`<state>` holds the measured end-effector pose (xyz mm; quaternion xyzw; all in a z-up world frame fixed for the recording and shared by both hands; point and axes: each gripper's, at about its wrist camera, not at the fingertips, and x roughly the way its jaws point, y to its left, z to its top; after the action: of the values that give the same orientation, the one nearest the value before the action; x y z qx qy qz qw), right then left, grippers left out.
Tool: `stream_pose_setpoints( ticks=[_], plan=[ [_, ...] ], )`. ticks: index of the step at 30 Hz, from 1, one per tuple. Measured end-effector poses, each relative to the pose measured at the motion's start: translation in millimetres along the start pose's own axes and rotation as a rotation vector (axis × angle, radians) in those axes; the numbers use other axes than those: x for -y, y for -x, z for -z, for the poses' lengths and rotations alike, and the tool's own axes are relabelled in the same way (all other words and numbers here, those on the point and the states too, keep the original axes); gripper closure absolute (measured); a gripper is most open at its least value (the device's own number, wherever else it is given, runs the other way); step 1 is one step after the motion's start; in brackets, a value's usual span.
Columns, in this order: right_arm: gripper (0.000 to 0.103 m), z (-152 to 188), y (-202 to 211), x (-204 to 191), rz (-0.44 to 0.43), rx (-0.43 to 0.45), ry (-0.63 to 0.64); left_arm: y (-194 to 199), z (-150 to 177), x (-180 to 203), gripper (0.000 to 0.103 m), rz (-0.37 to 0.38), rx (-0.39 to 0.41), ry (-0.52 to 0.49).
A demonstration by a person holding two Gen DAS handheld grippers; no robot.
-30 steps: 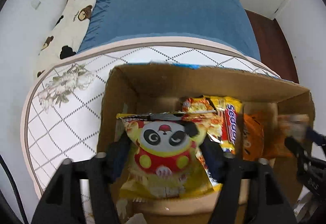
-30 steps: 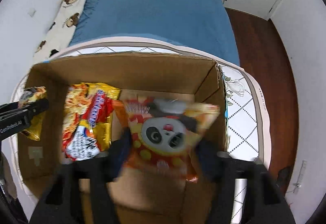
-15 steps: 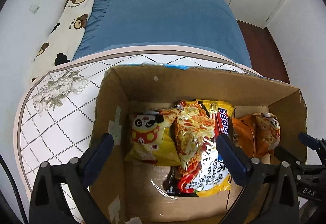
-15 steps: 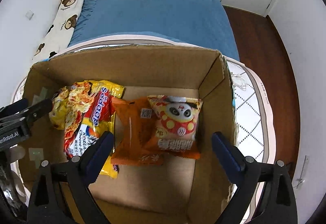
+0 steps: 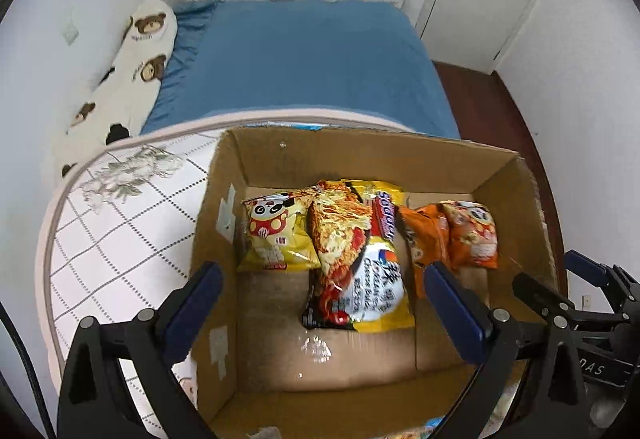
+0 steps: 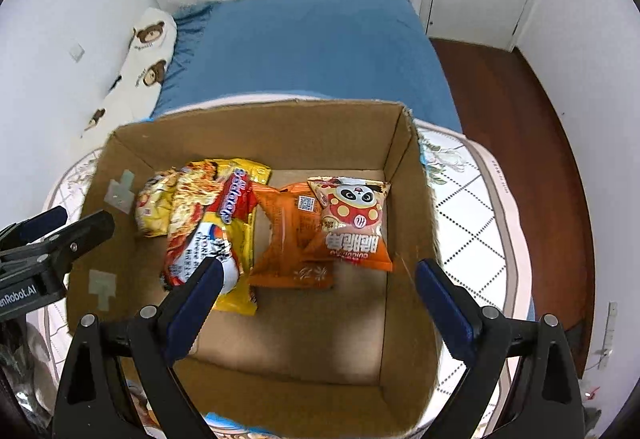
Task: Organize snacks
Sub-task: 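Grasp the brown shrimp-cracker pack with the left gripper while the right grasps the red spicy-strip pack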
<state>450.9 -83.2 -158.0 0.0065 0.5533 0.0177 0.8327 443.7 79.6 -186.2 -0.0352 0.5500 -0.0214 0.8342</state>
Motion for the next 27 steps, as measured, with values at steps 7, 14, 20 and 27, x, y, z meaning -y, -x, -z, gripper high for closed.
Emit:
stream_pose_setpoints(
  ticks=[7,14,20,27],
  plan=[
    [0.005,29.4,55.5,-11.1,-0.031,0.088,-0.009,53.0,26.6,5.4,0.0,0.022,0.069,-0.015],
    [0.005,64.0,105.7,-22.0,-0.089,0.142,-0.03,91.5,58.0,3.6,0.0,0.039,0.089,-0.01],
    [0.005,116.5,106.0,-24.0,-0.113,0.089,-0.054,93.0,111.4,-12.5,0.0,0.029,0.03,0.027],
    [0.006,212.9,39.4,-0.7,-0.135,-0.122,-0.185,32.5,206.8,-68.2,0.0,-0.084,-0.17,0.116]
  ],
)
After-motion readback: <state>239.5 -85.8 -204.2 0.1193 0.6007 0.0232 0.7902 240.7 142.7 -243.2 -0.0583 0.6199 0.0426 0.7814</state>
